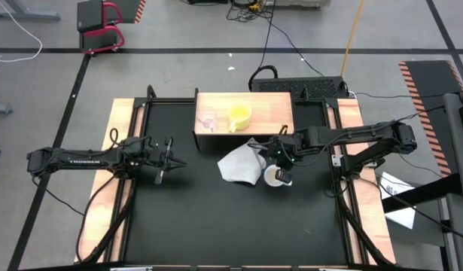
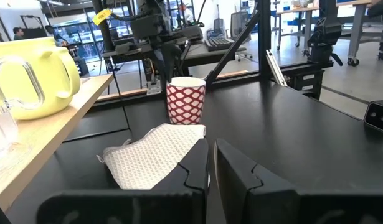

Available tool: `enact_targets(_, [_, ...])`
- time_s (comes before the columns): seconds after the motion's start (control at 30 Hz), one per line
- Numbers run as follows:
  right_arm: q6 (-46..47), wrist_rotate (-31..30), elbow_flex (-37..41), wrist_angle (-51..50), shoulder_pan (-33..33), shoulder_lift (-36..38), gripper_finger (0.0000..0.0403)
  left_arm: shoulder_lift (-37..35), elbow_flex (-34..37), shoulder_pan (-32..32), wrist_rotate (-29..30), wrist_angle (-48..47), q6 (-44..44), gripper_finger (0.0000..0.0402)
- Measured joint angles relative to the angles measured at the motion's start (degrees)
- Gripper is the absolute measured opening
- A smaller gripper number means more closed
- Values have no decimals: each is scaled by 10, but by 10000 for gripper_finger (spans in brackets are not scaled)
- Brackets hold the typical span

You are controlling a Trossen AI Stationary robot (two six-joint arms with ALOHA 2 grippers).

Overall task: Stack small to large cups/mugs on shelf
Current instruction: Move the red pattern white mug near the shelf

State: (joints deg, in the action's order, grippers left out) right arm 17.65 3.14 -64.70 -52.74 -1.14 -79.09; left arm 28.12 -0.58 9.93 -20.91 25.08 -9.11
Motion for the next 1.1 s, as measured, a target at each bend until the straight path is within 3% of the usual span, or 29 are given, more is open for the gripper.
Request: enact_targets(1.1, [230,1,-4,-42,-20,0,0,0,0,0,0,-14,-30,31])
